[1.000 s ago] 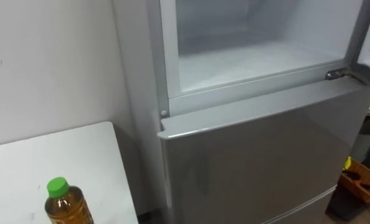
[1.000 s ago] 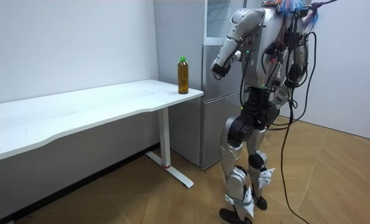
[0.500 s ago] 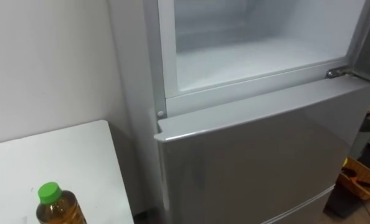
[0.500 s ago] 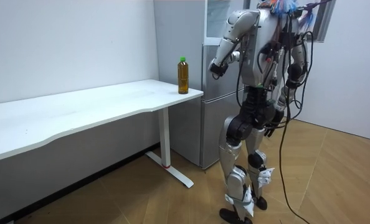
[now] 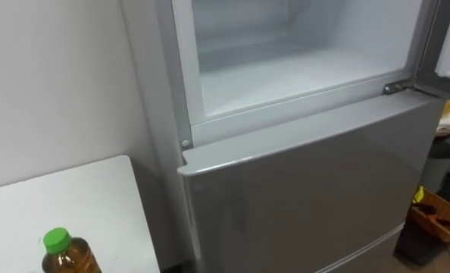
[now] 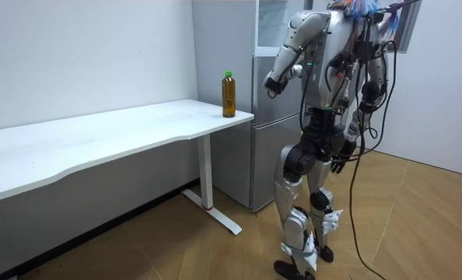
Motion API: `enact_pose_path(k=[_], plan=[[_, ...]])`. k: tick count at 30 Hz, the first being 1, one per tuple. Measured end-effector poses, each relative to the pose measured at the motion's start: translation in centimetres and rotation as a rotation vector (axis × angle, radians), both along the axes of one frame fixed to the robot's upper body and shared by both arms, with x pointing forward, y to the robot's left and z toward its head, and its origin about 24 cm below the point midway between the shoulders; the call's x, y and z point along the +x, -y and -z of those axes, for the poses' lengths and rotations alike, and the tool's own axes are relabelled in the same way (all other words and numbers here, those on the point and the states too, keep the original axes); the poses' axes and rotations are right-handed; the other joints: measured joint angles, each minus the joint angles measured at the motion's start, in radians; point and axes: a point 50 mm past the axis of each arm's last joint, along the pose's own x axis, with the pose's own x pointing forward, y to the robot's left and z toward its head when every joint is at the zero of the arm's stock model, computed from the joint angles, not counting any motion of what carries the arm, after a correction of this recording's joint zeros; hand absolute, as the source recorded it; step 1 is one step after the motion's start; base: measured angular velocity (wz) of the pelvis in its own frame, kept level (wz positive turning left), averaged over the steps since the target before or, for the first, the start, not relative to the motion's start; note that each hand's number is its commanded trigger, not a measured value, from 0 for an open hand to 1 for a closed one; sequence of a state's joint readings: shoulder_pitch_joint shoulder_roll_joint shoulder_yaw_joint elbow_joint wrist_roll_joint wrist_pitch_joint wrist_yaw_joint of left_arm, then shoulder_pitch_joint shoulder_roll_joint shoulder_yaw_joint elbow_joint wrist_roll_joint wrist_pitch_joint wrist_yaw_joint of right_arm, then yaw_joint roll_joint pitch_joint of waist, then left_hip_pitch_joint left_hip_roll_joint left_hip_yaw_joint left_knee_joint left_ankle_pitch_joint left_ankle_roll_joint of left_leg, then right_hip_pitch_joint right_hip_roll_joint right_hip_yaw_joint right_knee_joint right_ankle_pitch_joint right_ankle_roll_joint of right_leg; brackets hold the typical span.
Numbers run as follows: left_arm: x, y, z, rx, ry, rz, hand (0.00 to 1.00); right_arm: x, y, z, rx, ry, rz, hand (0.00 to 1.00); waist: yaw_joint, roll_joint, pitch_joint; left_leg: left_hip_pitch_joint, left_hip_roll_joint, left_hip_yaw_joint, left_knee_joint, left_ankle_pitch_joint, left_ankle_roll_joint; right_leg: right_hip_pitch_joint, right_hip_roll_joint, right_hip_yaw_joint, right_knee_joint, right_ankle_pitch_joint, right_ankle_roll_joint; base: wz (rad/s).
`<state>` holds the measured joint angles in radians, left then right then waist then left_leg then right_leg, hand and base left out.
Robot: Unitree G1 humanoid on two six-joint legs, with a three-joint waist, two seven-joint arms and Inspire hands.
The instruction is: Put the bottle in the upper fridge
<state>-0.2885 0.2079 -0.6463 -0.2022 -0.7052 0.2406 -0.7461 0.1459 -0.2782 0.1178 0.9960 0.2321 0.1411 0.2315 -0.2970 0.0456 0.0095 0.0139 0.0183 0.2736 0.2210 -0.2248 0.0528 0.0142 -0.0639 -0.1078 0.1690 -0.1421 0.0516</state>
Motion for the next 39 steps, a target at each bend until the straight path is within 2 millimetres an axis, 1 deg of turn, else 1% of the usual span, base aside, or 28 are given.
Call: enact_pose_path(k=[2, 4, 5, 6, 7, 8, 9, 10, 11, 13, 14, 15, 16, 17, 19, 20, 22, 26, 28, 30, 35, 36, 38, 39], plan=[[0.3, -0.1, 0.8, 0.026, -0.031, -0.014, 0.00, 0.4, -0.1, 0.0, -0.011, 0.002, -0.001, 0.00, 0.009, -0.001, 0.0006, -0.001, 0.001, 0.000, -0.001, 0.001, -0.001, 0.001, 0.001, -0.002, 0.000, 0.000, 0.000, 0.00], [0.6, -0.3, 2.5, 0.089, -0.088, -0.054, 0.00, 1.0, -0.3, 0.0, -0.026, 0.013, -0.008, 0.00, 0.027, -0.003, 0.0018, 0.000, 0.002, 0.000, -0.008, 0.003, -0.004, 0.003, 0.002, -0.003, 0.001, 0.000, -0.001, -0.02], [0.6, -0.5, 3.0, 0.113, -0.094, -0.070, 0.00, 1.1, -0.3, 0.0, -0.028, 0.015, -0.007, 0.00, 0.033, -0.004, 0.0026, 0.001, 0.002, 0.000, -0.011, 0.003, -0.005, 0.003, 0.002, -0.004, 0.001, 0.001, -0.001, -0.04], [0.5, -0.8, 4.3, 0.165, -0.111, -0.102, 0.00, 1.2, -0.6, 0.0, -0.026, 0.017, -0.003, 0.00, 0.049, -0.010, 0.0067, 0.011, 0.001, 0.001, -0.021, 0.006, -0.009, 0.004, 0.004, -0.004, 0.002, 0.000, -0.002, -0.07], [0.3, -1.3, 5.8, 0.226, -0.144, -0.140, 0.00, 1.3, -0.8, 0.1, -0.022, 0.014, -0.003, 0.00, 0.065, -0.016, 0.0088, 0.016, 0.003, 0.001, -0.025, 0.007, -0.011, 0.005, 0.007, -0.001, 0.002, 0.000, -0.003, -0.05], [0.2, -1.6, 6.6, 0.261, -0.159, -0.160, 0.00, 1.4, -0.9, 0.1, -0.020, 0.016, -0.003, 0.00, 0.072, -0.018, 0.0100, 0.015, 0.004, 0.001, -0.025, 0.008, -0.012, 0.005, 0.008, -0.002, 0.002, 0.000, -0.003, -0.04], [0.0, -2.2, 8.2, 0.345, -0.176, -0.201, 0.00, 1.8, -1.1, 0.1, -0.019, 0.021, -0.004, 0.00, 0.088, -0.023, 0.0131, 0.012, 0.006, 0.001, -0.026, 0.008, -0.013, 0.004, 0.009, -0.004, 0.000, 0.000, -0.004, 0.06], [-0.3, -3.0, 9.9, 0.424, -0.208, -0.239, 0.00, 2.1, -1.6, 0.2, -0.012, 0.021, -0.006, 0.00, 0.098, -0.027, 0.0144, 0.008, 0.006, -0.003, -0.026, 0.009, -0.014, 0.003, 0.010, -0.009, 0.000, -0.001, -0.006, 0.07], [-0.5, -3.4, 10.7, 0.461, -0.224, -0.255, 0.00, 2.2, -1.6, 0.2, -0.014, 0.023, -0.009, 0.00, 0.106, -0.029, 0.0143, 0.007, 0.006, -0.003, -0.026, 0.009, -0.015, 0.002, 0.010, -0.011, 0.000, -0.002, -0.008, 0.08], [-1.4, -5.5, 14.1, 0.589, -0.329, -0.341, 0.00, 2.3, -1.9, 0.3, -0.011, 0.027, -0.004, 0.00, 0.133, -0.034, 0.0102, 0.009, 0.006, -0.005, -0.028, 0.010, -0.017, 0.005, 0.012, -0.020, 0.000, -0.003, -0.010, 0.06], [-1.6, -6.1, 14.9, 0.619, -0.357, -0.364, 0.00, 2.3, -2.0, 0.3, -0.008, 0.028, 0.000, 0.00, 0.142, -0.038, 0.0102, 0.009, 0.005, -0.005, -0.028, 0.011, -0.018, 0.005, 0.013, -0.024, 0.000, -0.003, -0.011, 0.04], [-2.1, -7.4, 16.5, 0.678, -0.418, -0.418, 0.00, 2.4, -2.3, 0.3, 0.001, 0.032, 0.007, 0.00, 0.160, -0.041, 0.0085, 0.008, 0.006, -0.005, -0.027, 0.011, -0.019, 0.005, 0.015, -0.027, 0.000, -0.002, -0.012, 0.00], [-2.7, -8.6, 17.9, 0.734, -0.479, -0.474, 0.00, 2.5, -2.6, 0.4, 0.010, 0.035, 0.007, 0.00, 0.168, -0.046, 0.0058, 0.008, 0.006, -0.008, -0.029, 0.011, -0.021, 0.004, 0.016, -0.027, -0.001, -0.002, -0.013, 0.00], [-3.1, -9.2, 18.6, 0.756, -0.513, -0.499, 0.00, 2.5, -2.9, 0.4, 0.016, 0.036, 0.007, 0.00, 0.172, -0.047, 0.0042, 0.008, 0.006, -0.010, -0.030, 0.011, -0.021, 0.004, 0.016, -0.028, 0.000, -0.002, -0.013, 0.05], [-4.3, -11.0, 20.7, 0.835, -0.621, -0.567, 0.00, 2.5, -3.7, 0.6, 0.041, 0.035, 0.007, 0.00, 0.198, -0.048, -0.0016, 0.010, 0.005, -0.014, -0.032, 0.011, -0.021, 0.007, 0.016, -0.030, 0.000, -0.002, -0.013, 0.05], [-4.6, -11.4, 21.1, 0.852, -0.646, -0.583, 0.00, 2.5, -4.0, 0.7, 0.047, 0.037, 0.007, 0.00, 0.203, -0.048, -0.0018, 0.013, 0.005, -0.015, -0.033, 0.011, -0.021, 0.010, 0.016, -0.031, 0.000, -0.002, -0.013, 0.00], [-5.8, -12.8, 22.5, 0.919, -0.719, -0.641, 0.00, 2.5, -4.9, 0.8, 0.076, 0.038, 0.012, 0.00, 0.216, -0.047, -0.0032, 0.021, 0.003, -0.021, -0.034, 0.011, -0.021, 0.021, 0.014, -0.034, -0.001, -0.002, -0.013, 0.07], [-7.1, -14.3, 23.9, 0.964, -0.799, -0.732, 0.00, 2.2, -5.6, 1.0, 0.112, 0.026, 0.001, 0.00, 0.227, -0.046, -0.0044, 0.035, 0.004, -0.028, -0.038, 0.011, -0.021, 0.034, 0.013, -0.038, 0.000, -0.002, -0.013, 0.03], [-8.5, -15.1, 24.9, 1.001, -0.863, -0.779, 0.00, 2.1, -5.7, 1.0, 0.117, 0.024, -0.009, 0.00, 0.225, -0.046, -0.0086, 0.036, 0.004, -0.033, -0.039, 0.011, -0.021, 0.041, 0.012, -0.045, 0.000, -0.002, -0.012, 0.02], [-9.6, -15.6, 25.4, 1.018, -0.903, -0.803, 0.00, 2.0, -5.8, 1.1, 0.124, 0.017, -0.005, 0.00, 0.223, -0.047, -0.0090, 0.035, 0.004, -0.033, -0.038, 0.011, -0.021, 0.043, 0.013, -0.048, -0.001, -0.002, -0.013, 0.02], [-10.2, -16.0, 25.8, 0.994, -0.920, -0.895, 0.00, 1.2, -5.5, 1.3, 0.124, 0.005, 0.024, 0.00, 0.236, -0.047, -0.0089, 0.033, 0.006, -0.034, -0.035, 0.012, -0.021, 0.045, 0.012, -0.048, -0.001, -0.002, -0.013, 0.00], [-10.6, -16.1, 26.0, 0.991, -0.938, -0.912, 0.00, 1.1, -5.5, 1.4, 0.122, 0.003, 0.032, 0.00, 0.238, -0.045, -0.0098, 0.034, 0.006, -0.034, -0.035, 0.012, -0.021, 0.047, 0.012, -0.049, -0.001, -0.002, -0.013, 0.00], [-10.8, -16.2, 26.1, 0.979, -0.967, -0.956, 0.00, 0.9, -5.4, 1.5, 0.123, -0.001, 0.055, 0.00, 0.238, -0.047, -0.0073, 0.039, 0.006, -0.035, -0.035, 0.012, -0.021, 0.053, 0.012, -0.052, -0.003, -0.002, -0.013, 0.02], [-11.0, -16.3, 26.2, 0.983, -0.976, -0.976, 0.00, 0.8, -5.4, 1.5, 0.124, -0.003, 0.064, 0.00, 0.238, -0.046, -0.0090, 0.040, 0.006, -0.036, -0.035, 0.012, -0.021, 0.055, 0.012, -0.059, -0.003, -0.002, -0.013, 0.04]])
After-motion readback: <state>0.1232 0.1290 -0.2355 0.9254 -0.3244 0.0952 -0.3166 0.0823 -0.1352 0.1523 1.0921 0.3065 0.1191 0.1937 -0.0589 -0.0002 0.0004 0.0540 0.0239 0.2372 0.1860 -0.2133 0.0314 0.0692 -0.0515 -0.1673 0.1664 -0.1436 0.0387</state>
